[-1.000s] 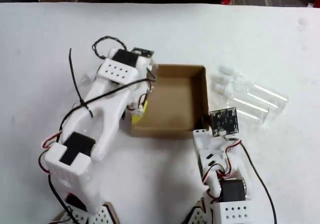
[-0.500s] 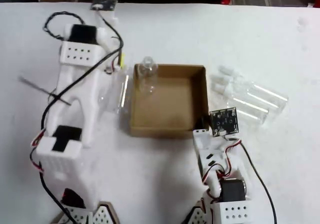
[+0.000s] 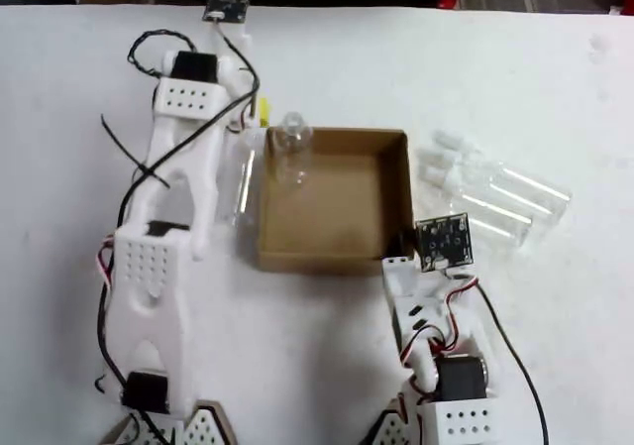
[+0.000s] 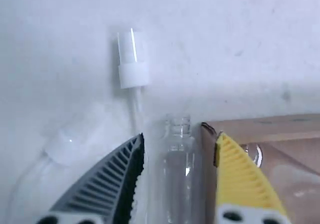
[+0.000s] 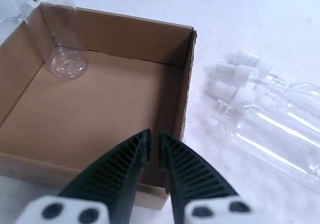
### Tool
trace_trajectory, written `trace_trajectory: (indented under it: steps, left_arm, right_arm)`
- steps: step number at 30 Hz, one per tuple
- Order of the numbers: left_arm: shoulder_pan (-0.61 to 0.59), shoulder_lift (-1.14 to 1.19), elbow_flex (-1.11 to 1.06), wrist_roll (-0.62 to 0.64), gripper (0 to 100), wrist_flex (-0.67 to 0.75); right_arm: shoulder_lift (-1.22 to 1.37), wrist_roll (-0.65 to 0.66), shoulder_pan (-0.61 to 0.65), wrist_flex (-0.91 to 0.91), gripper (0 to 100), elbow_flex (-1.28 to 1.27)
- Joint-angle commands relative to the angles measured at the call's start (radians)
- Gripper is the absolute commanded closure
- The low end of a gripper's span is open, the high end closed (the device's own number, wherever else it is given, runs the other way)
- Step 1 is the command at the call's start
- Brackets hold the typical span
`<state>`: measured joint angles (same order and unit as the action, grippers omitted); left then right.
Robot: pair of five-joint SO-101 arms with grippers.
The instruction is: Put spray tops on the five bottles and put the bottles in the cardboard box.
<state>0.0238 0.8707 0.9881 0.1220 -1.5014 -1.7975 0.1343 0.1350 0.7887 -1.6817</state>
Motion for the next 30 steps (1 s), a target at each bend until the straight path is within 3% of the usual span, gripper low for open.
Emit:
trace_trajectory:
  steps: [1,8,17,30]
  left_arm:
    - [-0.001,0.088,0.147,-0.002,79,-0.031]
    - [-0.002,0.225,0.285,-0.002,79,-0.040]
    - [0.002,0.245,0.476,-0.003,79,-0.222]
    - [-0.038,0.225,0.522,-0.005,79,-0.258]
  right_arm:
    - [-0.001,0.000,-0.010,-0.001,98.0,-0.009]
    - [-0.001,0.000,-0.010,-0.001,98.0,-0.009]
    - [-0.001,0.000,-0.010,-0.007,98.0,-0.009]
    - [-0.001,0.000,-0.010,-0.004,98.0,-0.009]
